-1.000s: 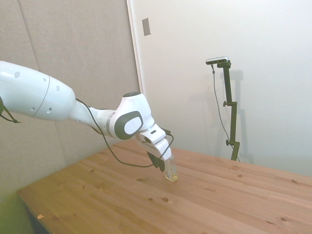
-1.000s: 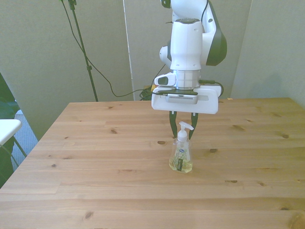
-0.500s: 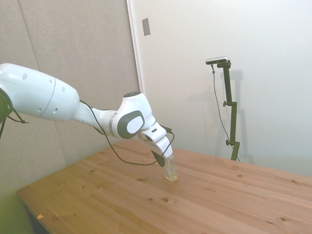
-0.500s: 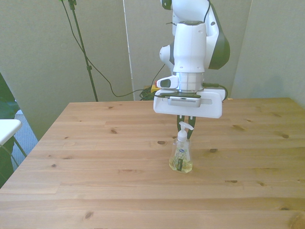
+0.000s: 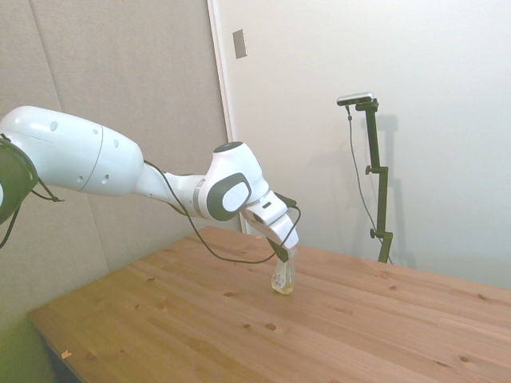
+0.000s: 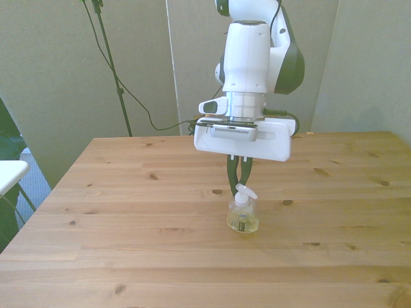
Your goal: Knock down the sanitizer
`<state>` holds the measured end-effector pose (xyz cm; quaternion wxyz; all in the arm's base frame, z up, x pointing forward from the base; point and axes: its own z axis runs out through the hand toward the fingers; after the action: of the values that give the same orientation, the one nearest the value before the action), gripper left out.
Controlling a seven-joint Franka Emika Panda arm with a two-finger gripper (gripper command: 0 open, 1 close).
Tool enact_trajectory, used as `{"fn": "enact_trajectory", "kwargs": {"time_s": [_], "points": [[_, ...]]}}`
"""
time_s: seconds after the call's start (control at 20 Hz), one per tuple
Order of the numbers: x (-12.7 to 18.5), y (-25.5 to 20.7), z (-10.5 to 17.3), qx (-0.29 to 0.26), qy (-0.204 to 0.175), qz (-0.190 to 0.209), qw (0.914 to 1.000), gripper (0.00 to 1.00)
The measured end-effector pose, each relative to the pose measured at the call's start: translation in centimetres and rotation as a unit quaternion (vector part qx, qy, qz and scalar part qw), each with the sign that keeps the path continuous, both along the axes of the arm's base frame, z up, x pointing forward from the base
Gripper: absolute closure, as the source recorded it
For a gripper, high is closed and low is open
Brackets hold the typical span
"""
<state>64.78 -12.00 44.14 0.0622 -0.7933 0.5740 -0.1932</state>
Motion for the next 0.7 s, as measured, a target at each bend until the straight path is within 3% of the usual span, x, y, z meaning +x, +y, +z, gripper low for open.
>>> {"fn": "enact_trajectory", "kwargs": {"time_s": [0.7], "points": [[2.3, -3.8, 1.1, -0.012, -0.032, -0.042, 0.9985, 1.0]]}}
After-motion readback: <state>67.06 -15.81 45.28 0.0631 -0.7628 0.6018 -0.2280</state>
